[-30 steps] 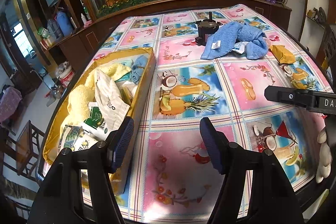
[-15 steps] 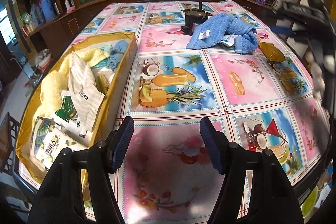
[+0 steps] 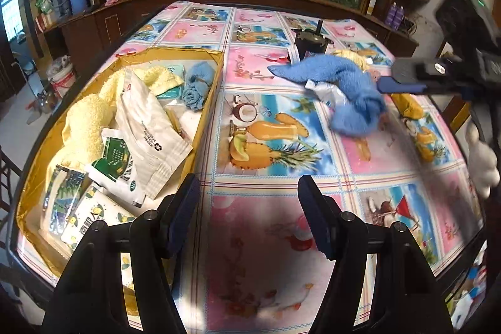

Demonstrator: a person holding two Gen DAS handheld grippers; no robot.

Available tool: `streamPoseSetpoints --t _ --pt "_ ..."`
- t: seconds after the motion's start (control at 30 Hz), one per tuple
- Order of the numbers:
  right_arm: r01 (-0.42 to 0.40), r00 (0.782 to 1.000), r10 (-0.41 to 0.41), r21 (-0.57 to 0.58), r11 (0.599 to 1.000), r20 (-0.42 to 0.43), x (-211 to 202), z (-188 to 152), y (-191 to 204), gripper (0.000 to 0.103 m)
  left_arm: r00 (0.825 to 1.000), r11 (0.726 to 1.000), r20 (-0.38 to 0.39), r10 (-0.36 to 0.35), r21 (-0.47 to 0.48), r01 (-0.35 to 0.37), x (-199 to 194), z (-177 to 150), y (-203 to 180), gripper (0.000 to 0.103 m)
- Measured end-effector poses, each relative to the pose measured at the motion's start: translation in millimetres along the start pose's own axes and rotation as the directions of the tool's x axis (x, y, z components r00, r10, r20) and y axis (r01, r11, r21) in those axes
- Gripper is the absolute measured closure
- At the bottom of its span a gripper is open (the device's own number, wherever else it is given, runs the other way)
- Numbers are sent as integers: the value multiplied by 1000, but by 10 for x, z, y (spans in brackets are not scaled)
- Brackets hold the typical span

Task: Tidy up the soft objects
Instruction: 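Move both open tools from the box back to the remaining items, then grasp the white sachet with the left tool while the right tool grasps the blue towel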

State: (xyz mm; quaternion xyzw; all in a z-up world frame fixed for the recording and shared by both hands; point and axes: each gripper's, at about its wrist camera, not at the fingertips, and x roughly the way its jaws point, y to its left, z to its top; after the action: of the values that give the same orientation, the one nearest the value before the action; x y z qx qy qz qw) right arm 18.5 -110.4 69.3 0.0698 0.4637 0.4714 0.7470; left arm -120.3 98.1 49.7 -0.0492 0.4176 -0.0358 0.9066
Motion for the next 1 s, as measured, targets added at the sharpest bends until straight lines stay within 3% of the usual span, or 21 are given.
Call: streamPoseSetpoints --t 0.07,0.1,0.13,0.17,0.27,0.37,0.43,0.47,0.53,0.63,0.67,0.7,0.77,0.9,0.97,1.0 --pt "102 991 -103 24 995 81 -202 -38 -14 38 999 998 -8 -49 -29 49 12 16 17 37" --pt "207 970 -210 35 978 122 -278 -35 -28 38 998 997 -13 -69 -42 68 15 15 14 37" --pt "323 934 -327 49 945 144 -311 -23 -75 37 996 995 -16 -83 -49 82 11 13 4 37" --pt "379 913 -384 60 923 140 -291 -7 -127 36 996 995 -15 -88 -50 87 5 15 -13 37" --pt "444 889 -450 77 893 88 -60 51 -311 36 996 995 -11 -90 -41 89 -42 0 -54 37" --pt "451 889 -457 111 886 34 200 126 -534 37 997 996 -7 -80 -36 80 -106 -21 -54 37" --pt "469 878 -477 138 873 32 252 123 -607 44 997 997 -1 -72 -41 72 -145 -31 -21 37" --pt "435 893 -448 173 884 40 216 108 -637 64 998 997 3 -69 -46 70 -161 -37 3 37" --pt "321 936 -345 225 920 73 119 66 -631 71 998 996 10 -66 -58 67 -184 -42 48 37" --pt "262 948 -293 223 939 123 -129 -68 -470 77 995 991 1 -98 -89 97 -169 -27 101 37" --pt "229 954 -264 222 948 142 -234 -131 -408 88 993 988 -6 -118 -99 117 -155 -16 109 37" --pt "209 956 -246 220 953 157 -317 -189 -351 90 991 985 -13 -137 -106 134 -130 6 111 37" --pt "215 953 -251 205 955 170 -481 -343 -241 90 987 982 -25 -158 -110 154 -68 48 72 37" --pt "369 916 -385 140 919 110 -380 -498 -164 86 985 981 -42 -167 -111 161 86 180 -63 37" --pt "340 932 -354 153 928 76 -235 -483 -191 84 983 976 -31 -178 -134 173 98 262 -79 37" --pt "321 939 -336 162 933 75 -173 -457 -197 75 984 975 -23 -178 -142 173 93 295 -78 37"
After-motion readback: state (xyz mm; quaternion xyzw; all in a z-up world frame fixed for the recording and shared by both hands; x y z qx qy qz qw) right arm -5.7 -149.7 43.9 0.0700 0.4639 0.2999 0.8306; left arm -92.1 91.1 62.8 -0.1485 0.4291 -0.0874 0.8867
